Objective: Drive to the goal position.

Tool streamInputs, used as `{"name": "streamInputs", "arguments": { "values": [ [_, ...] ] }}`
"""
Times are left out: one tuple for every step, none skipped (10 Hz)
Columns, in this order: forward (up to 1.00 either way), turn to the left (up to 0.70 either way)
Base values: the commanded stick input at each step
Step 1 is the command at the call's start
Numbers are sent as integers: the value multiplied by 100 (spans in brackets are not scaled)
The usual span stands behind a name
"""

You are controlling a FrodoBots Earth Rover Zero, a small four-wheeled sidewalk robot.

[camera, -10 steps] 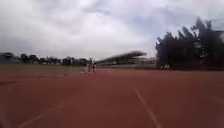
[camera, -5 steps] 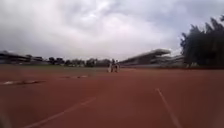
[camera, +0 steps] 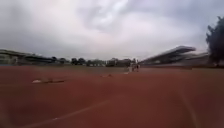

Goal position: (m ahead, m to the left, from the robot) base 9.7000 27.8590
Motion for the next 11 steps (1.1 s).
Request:
{"name": "streamInputs", "arguments": {
  "values": [
    [0,70],
    [0,70],
    [0,70],
    [0,70],
    [0,70],
    [0,70],
    [0,70],
    [0,70],
    [0,70],
    [0,70],
    [0,70]
  ]
}}
